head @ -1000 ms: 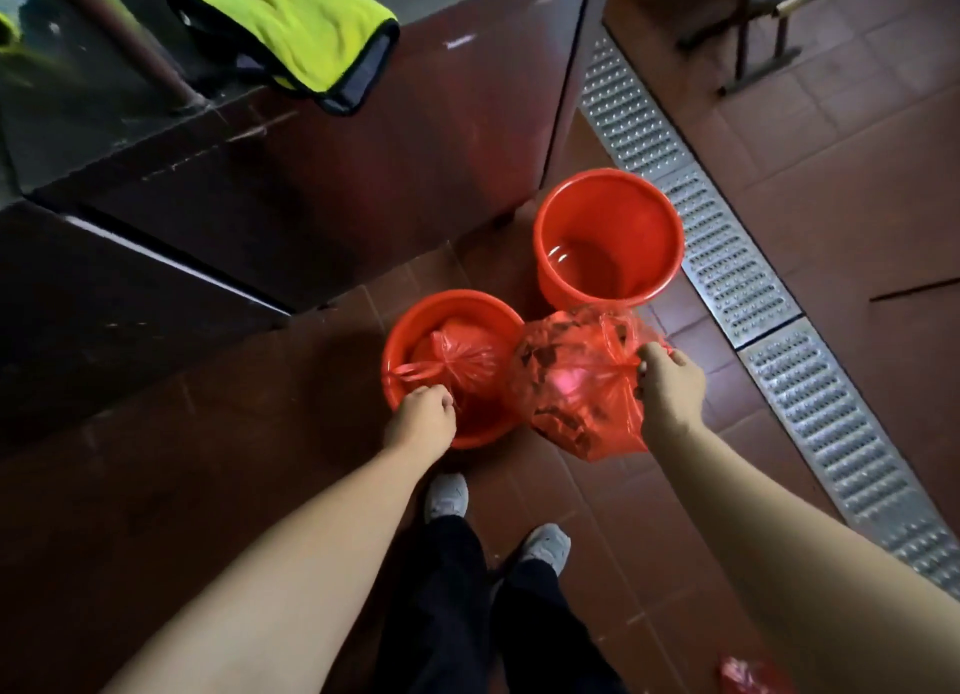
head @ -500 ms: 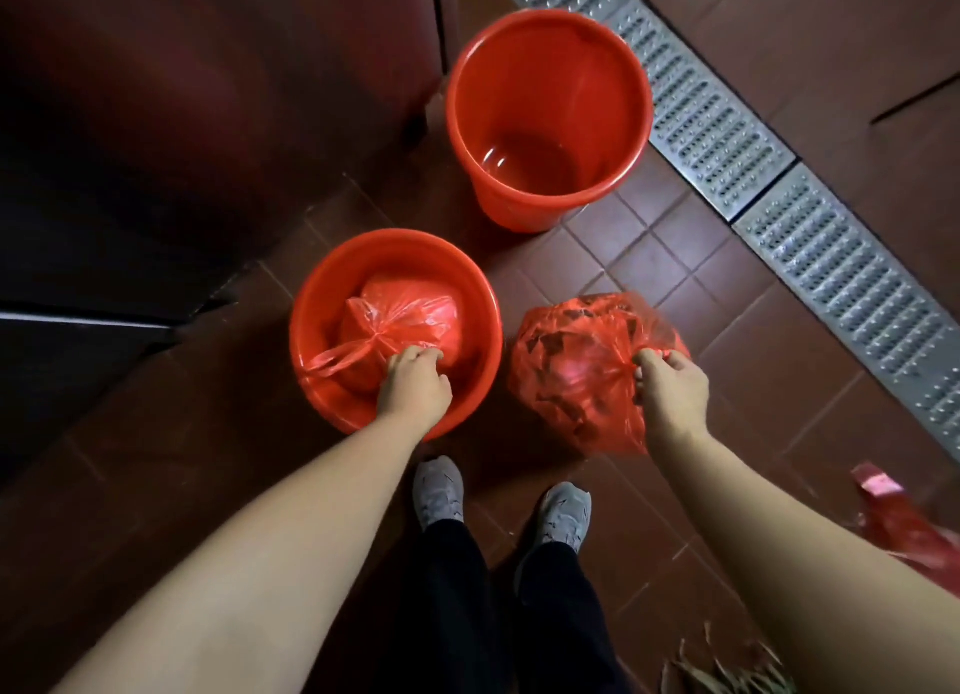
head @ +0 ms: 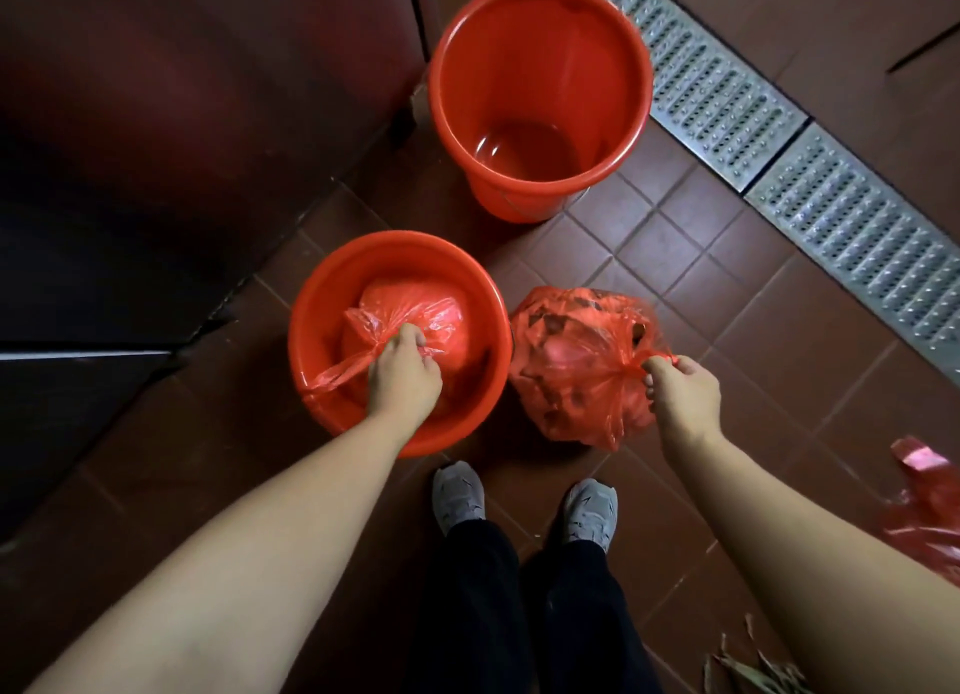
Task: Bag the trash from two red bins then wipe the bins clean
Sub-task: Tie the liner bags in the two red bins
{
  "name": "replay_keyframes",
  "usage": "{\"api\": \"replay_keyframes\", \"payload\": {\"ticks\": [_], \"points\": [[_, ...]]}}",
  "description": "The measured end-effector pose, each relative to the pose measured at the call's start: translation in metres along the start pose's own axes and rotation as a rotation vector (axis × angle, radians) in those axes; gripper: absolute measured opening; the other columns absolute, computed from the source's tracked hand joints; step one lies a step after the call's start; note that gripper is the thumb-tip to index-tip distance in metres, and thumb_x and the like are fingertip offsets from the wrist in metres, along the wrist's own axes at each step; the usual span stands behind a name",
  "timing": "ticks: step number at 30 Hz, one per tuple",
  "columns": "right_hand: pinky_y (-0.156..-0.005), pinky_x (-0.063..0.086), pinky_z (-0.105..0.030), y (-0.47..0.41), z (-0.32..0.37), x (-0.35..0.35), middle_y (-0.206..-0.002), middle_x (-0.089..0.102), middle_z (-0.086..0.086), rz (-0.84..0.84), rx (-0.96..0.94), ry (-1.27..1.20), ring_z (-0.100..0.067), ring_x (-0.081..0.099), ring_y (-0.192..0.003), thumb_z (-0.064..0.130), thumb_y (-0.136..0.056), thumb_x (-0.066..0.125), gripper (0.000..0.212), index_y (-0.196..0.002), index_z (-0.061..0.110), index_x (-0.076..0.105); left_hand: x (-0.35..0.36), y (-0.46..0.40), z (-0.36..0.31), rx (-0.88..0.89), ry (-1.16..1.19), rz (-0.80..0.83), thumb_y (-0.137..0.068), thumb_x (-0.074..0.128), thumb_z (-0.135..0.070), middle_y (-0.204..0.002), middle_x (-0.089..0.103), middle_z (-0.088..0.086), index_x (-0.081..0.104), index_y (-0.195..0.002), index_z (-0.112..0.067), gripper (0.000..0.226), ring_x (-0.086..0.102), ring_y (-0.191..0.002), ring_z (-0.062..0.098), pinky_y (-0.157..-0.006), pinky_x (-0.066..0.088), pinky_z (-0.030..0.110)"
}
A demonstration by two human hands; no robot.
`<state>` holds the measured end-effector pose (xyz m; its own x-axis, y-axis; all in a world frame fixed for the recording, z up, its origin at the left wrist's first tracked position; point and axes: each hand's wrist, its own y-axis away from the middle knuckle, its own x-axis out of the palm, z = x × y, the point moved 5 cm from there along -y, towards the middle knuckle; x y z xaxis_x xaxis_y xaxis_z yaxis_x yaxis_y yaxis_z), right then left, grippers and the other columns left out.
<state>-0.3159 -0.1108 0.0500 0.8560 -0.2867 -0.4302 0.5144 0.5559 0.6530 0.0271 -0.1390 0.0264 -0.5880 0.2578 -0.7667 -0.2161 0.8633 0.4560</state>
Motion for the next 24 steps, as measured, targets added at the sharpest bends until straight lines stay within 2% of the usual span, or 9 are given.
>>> {"api": "replay_keyframes", "payload": {"ticks": [3,5,8,11,13,15,17,20,24], "points": [[-0.064,0.032,-0.040,0.010,0.012,0.004,-0.070,0.046,-0.011,0.027,-0.006,0.020,-0.021,0.039,-0.068,0.022,-0.075,0.059,0.010,-0.076,0.012,0.057,-0.033,0.001,0.010,-0.176,0.073,-0.139,-0.085,0.054,-0.003,-0.121,0.058,0.016,0.052,-0.120,-0.014,0.037,0.057,-0.107,0.037,-0.090,0.044,0.039],[-0.064,0.032,-0.040,0.014,0.018,0.009,-0.071,0.045,-0.011,0.043,-0.011,0.027,-0.022,0.039,-0.069,0.020,-0.076,0.058,0.009,-0.077,0.011,0.057,-0.048,-0.001,0.021,-0.271,0.055,-0.186,-0.084,0.053,0.000,-0.125,0.056,0.016,0.055,-0.122,-0.010,0.039,0.056,-0.112,0.037,-0.094,0.043,0.038],[-0.064,0.031,-0.040,0.018,0.018,0.017,-0.072,0.043,-0.012,0.053,-0.015,0.042,-0.023,0.037,-0.069,0.019,-0.077,0.057,0.009,-0.078,0.010,0.056,-0.060,-0.004,0.046,-0.333,-0.029,-0.173,-0.084,0.055,0.000,-0.113,0.063,0.019,0.065,-0.109,-0.006,0.028,0.059,-0.106,0.038,-0.093,0.045,0.038],[-0.064,0.031,-0.041,0.019,0.015,0.024,-0.072,0.042,-0.012,0.048,-0.014,0.057,-0.023,0.037,-0.069,0.020,-0.075,0.057,0.009,-0.078,0.011,0.055,-0.059,-0.007,0.068,-0.377,-0.095,-0.042,-0.089,0.060,-0.014,-0.098,0.071,0.015,0.071,-0.094,-0.010,0.013,0.063,-0.098,0.037,-0.082,0.049,0.036],[-0.064,0.032,-0.041,0.020,0.015,0.026,-0.072,0.043,-0.012,0.024,-0.006,0.057,-0.024,0.038,-0.069,0.021,-0.073,0.057,0.011,-0.077,0.011,0.055,-0.055,-0.009,0.077,-0.410,0.053,0.035,-0.090,0.063,-0.022,-0.093,0.072,0.009,0.070,-0.087,-0.013,0.012,0.065,-0.093,0.033,-0.077,0.048,0.033],[-0.064,0.035,-0.042,0.023,0.018,0.023,-0.072,0.046,-0.013,-0.012,0.002,0.056,-0.024,0.041,-0.069,0.022,-0.072,0.056,0.012,-0.076,0.011,0.056,-0.050,-0.007,0.078,-0.452,0.390,0.087,-0.091,0.063,-0.022,-0.090,0.072,0.004,0.070,-0.084,-0.015,0.013,0.063,-0.086,0.024,-0.075,0.047,0.033],[-0.065,0.039,-0.042,0.029,0.025,0.016,-0.072,0.050,-0.012,-0.040,-0.012,0.074,-0.023,0.045,-0.069,0.023,-0.073,0.057,0.011,-0.076,0.013,0.056,-0.052,-0.002,0.071,-0.466,0.573,0.142,-0.093,0.061,-0.021,-0.082,0.067,-0.002,0.067,-0.078,-0.018,0.017,0.053,-0.076,0.017,-0.066,0.040,0.030],[-0.064,0.040,-0.036,0.040,0.042,0.001,-0.071,0.051,-0.007,-0.075,-0.053,0.096,-0.020,0.046,-0.068,0.020,-0.077,0.058,0.007,-0.075,0.014,0.056,-0.066,0.002,0.049,-0.445,0.600,0.199,-0.087,0.066,-0.018,-0.074,0.061,-0.001,0.064,-0.075,-0.018,0.012,0.049,-0.071,0.016,-0.066,0.038,0.030],[-0.062,0.039,-0.034,0.052,0.070,-0.018,-0.068,0.049,-0.006,-0.090,-0.081,0.117,-0.018,0.043,-0.066,0.021,-0.080,0.059,0.010,-0.074,0.014,0.055,-0.103,-0.001,0.010,-0.400,0.602,0.109,-0.079,0.068,-0.018,-0.075,0.061,0.007,0.065,-0.082,-0.011,0.008,0.053,-0.069,0.020,-0.068,0.042,0.031]]}}
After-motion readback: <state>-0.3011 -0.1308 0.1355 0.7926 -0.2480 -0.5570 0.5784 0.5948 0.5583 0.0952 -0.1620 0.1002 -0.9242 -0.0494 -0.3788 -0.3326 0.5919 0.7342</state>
